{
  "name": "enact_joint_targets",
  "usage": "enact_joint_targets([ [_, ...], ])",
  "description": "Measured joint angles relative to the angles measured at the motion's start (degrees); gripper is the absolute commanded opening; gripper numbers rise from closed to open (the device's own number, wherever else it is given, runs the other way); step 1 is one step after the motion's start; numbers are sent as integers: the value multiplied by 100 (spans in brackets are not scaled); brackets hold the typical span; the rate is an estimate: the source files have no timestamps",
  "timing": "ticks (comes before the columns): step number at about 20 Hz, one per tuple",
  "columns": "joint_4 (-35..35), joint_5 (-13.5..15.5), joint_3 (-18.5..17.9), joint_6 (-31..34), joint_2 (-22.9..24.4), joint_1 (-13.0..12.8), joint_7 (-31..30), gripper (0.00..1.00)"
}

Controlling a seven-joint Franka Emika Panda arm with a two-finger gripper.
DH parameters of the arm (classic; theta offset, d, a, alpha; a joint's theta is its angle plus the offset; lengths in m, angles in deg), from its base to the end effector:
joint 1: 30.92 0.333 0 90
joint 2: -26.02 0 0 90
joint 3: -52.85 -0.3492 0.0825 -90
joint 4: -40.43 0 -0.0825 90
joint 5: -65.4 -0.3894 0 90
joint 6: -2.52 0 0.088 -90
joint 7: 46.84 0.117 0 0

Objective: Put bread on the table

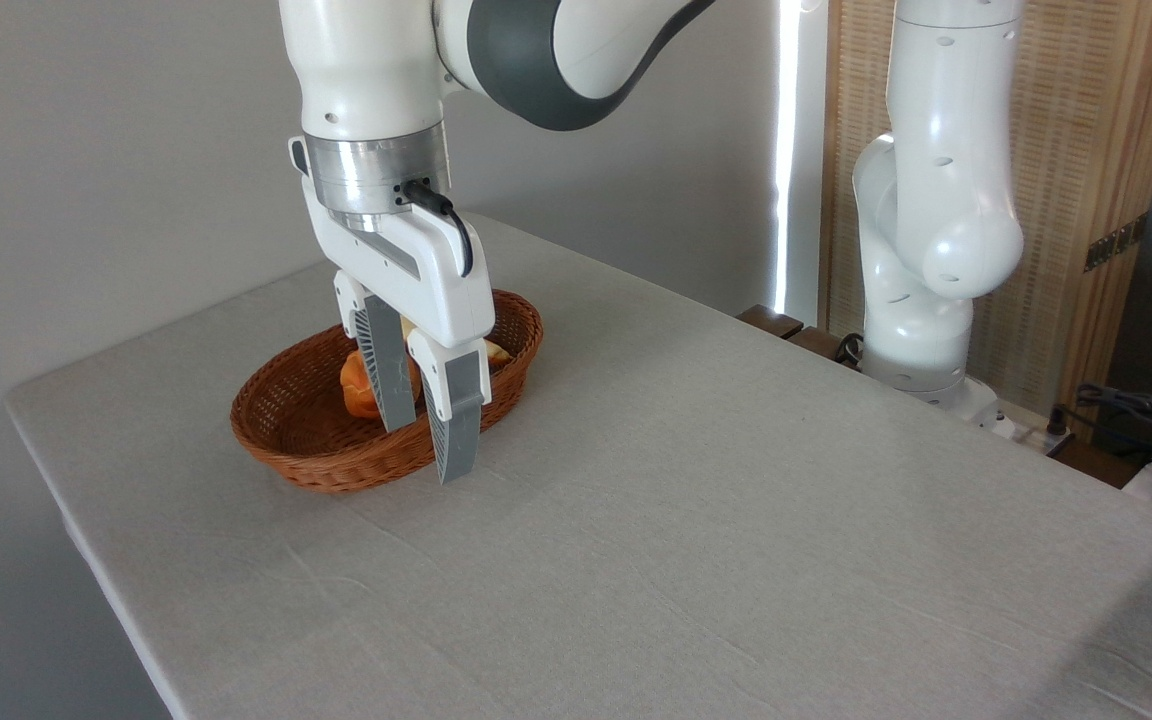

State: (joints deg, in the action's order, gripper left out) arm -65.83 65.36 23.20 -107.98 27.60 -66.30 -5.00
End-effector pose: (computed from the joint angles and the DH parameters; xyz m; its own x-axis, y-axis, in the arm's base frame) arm 0.5681 -0.0540 0.5559 0.6710 -0.7370 0.0815 -0.7352 -0.6755 -0.0556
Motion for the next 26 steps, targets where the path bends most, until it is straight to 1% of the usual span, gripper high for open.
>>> enact_joint_targets([
  [6,64,0,0,-1,-12,10,0,100],
  [7,67,13,24,-1,-12,62,0,100],
  [8,69,45,112,-1,-12,179,0,100],
  [9,70,76,287,-1,-12,376,0,100],
  [12,71,110,1066,-1,-13,1190,0,100],
  [13,71,111,1216,-1,-13,1347,0,100],
  [16,71,134,1940,0,-13,2098,0,100],
  [19,71,226,2654,0,-14,2829,24,100],
  [20,71,240,2820,0,-14,2995,26,100],
  [22,71,243,2943,0,-17,3111,27,100],
  [26,71,245,3020,0,-28,3135,27,100],
])
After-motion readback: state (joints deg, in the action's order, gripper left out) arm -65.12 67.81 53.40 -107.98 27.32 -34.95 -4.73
